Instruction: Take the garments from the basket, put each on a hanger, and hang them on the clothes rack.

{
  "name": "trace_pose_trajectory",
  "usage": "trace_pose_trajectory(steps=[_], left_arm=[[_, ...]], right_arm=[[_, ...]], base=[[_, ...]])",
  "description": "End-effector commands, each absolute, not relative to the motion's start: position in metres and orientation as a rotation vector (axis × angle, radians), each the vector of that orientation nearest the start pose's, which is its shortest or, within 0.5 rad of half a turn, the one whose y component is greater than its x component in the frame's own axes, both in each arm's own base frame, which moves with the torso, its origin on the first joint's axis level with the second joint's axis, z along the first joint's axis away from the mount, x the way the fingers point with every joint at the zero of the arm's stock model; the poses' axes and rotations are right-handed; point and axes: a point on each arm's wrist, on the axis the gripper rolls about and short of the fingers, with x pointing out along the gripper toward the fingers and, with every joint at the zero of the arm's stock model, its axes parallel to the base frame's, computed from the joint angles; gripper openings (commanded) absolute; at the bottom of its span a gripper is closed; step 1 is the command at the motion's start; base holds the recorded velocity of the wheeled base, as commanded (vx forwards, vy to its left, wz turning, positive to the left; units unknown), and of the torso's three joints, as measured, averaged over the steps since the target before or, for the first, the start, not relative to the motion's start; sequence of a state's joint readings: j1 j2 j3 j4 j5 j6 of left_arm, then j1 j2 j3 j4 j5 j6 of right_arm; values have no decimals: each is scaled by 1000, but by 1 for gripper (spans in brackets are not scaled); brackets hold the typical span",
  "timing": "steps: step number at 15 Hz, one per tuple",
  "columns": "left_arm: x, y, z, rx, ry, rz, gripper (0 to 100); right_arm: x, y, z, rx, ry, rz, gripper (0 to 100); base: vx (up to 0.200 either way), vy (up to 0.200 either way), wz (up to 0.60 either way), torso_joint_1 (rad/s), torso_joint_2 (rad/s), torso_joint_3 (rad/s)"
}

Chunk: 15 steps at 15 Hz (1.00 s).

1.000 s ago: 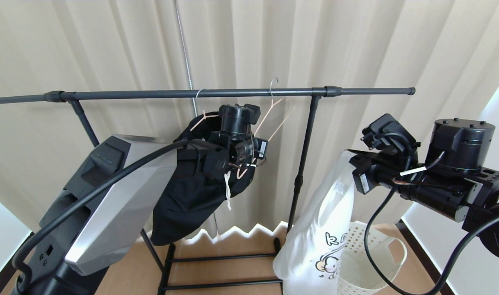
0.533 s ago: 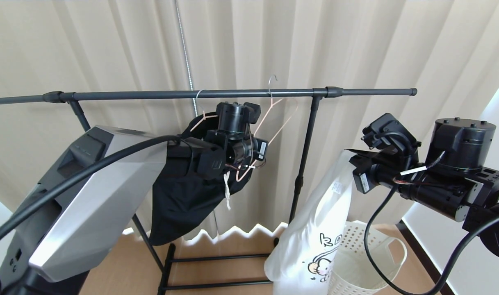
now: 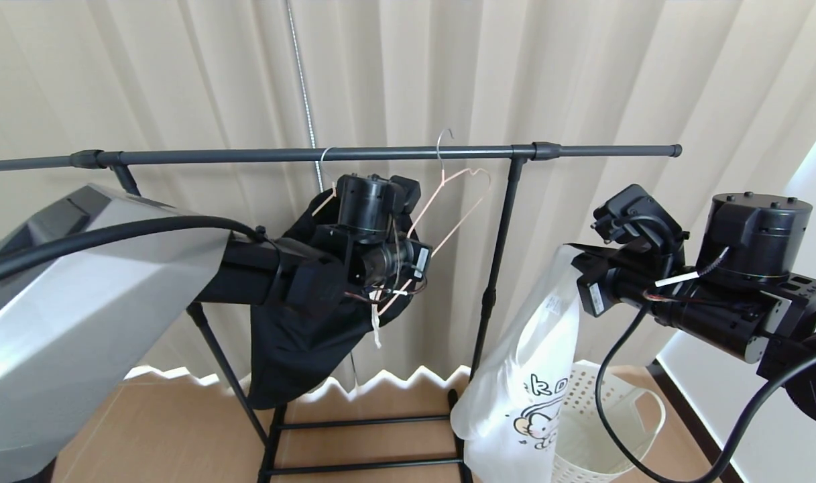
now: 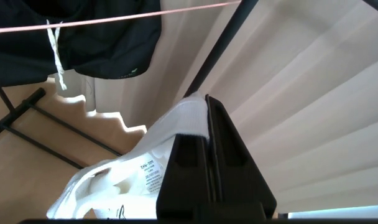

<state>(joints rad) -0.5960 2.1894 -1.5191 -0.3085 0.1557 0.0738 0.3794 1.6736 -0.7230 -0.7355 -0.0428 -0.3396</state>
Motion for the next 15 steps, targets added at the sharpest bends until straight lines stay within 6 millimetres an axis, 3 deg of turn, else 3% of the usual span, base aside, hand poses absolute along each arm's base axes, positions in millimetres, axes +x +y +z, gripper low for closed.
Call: trace_pose_trajectory(steps=[1,4,6,8,10,13,15], left_arm=[[335,-228,175,204,309,-457,0],[287,-197,170,207,311,-467,0],[239,-171,161,210,310,-491,0],[214,-158,157,205,293,-507,0],[174,-136,146,206,281,-544,0],[146,-118,134,225,290,-630,0],[137,-113,126,234,319,-717,0]], right_arm=[[272,113,182,-350,142,383,0],[273,115,182,-338,147,362,0],[273,117,180,-346,158,309,0],[272,118,182,-332,162,248,0],[265,133,187,-334,153,134,0],[278,142,202,-367,145,-18,0],[284,143,209,-403,160,-95,0]], base=[[0,0,0,0,0,0],[0,0,0,0,0,0],[0,0,0,0,0,0],[0,0,0,0,0,0],[0,0,0,0,0,0],[0,0,0,0,0,0],[0,0,0,0,0,0]])
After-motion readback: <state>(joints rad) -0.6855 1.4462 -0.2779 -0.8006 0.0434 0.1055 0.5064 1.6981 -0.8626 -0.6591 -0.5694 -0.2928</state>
